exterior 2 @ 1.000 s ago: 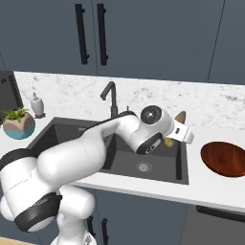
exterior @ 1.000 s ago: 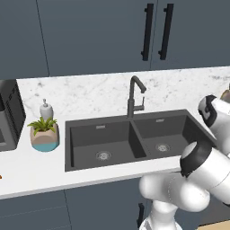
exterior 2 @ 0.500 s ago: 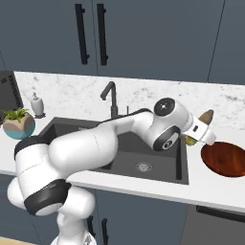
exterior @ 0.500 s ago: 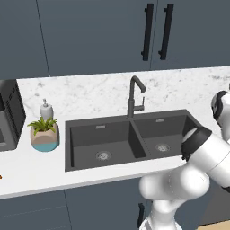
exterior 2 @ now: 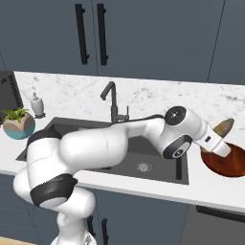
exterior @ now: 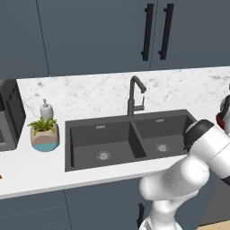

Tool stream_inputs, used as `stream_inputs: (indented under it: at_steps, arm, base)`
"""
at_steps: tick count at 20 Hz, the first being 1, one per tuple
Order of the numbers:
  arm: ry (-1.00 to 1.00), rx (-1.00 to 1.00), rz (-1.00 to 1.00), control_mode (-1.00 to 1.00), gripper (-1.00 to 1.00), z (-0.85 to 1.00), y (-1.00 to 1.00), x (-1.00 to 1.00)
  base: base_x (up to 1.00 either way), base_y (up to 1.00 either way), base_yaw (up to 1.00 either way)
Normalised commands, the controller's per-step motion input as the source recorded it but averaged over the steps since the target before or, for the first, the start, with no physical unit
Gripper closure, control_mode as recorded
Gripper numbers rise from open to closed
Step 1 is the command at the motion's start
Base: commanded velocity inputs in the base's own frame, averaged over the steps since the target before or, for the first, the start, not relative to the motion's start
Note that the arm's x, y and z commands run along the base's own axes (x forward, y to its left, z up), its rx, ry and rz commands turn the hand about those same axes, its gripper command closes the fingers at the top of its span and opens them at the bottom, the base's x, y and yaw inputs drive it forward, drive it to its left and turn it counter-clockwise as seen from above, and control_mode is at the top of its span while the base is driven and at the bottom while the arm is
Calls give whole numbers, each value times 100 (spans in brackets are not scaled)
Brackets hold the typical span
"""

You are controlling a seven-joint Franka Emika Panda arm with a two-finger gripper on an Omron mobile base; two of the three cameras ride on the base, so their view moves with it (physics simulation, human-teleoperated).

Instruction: Pick the cucumber from the sink and place it in the bowl. Then pick the bowl and place it in the microwave. Then close the microwave door and press the start button.

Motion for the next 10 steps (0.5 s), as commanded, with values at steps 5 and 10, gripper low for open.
stream_inputs:
  at_steps: [5, 10]
  arm:
    - [0, 13, -7, -100, 100, -23, -2, 0]
    - [2, 11, -3, -100, 100, -22, 0, 2]
  base:
    - [0, 0, 0]
    - [0, 0, 0]
